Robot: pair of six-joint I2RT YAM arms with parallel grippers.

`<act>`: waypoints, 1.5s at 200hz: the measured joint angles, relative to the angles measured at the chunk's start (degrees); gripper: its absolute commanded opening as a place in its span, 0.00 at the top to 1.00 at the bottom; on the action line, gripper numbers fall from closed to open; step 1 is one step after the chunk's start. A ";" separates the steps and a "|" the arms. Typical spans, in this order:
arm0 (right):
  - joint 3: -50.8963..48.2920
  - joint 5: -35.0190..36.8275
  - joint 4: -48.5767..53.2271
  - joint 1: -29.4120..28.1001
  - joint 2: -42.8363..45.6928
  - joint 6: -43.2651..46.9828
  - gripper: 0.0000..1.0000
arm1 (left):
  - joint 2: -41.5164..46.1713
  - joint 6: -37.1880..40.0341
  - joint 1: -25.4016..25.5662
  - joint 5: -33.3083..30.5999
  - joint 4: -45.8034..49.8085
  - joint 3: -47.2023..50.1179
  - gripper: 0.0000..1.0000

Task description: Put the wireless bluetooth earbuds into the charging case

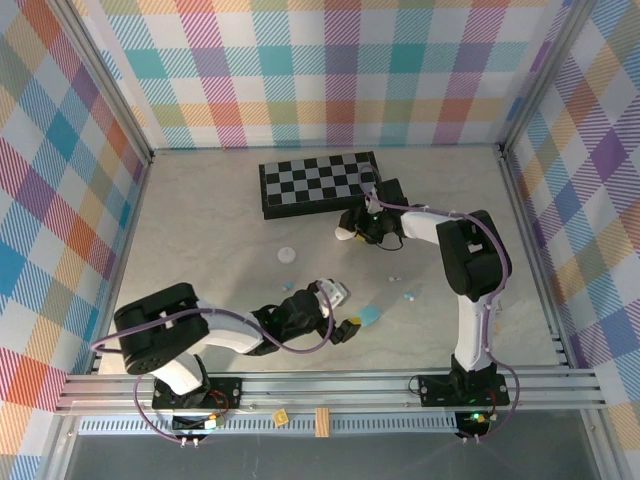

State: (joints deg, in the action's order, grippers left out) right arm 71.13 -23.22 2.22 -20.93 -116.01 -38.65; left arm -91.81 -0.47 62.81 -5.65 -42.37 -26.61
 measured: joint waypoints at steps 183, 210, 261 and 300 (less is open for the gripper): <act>-12.59 4.61 0.44 8.98 14.38 2.10 0.20 | -11.52 4.31 2.23 5.18 9.53 -12.31 0.26; -13.62 4.61 0.46 9.35 15.41 2.08 0.20 | -11.89 5.11 2.43 5.64 10.49 -12.66 0.42; -15.69 4.63 0.85 10.67 20.61 2.03 0.21 | -11.89 6.25 2.43 6.51 10.80 -12.68 0.55; -18.84 4.63 2.91 11.23 27.96 1.81 0.20 | -10.73 6.40 2.43 7.17 10.86 -12.52 0.56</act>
State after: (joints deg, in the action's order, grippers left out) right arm 52.29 -18.59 5.13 -9.69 -88.05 -36.84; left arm -102.54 5.93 65.23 1.52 -31.51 -39.13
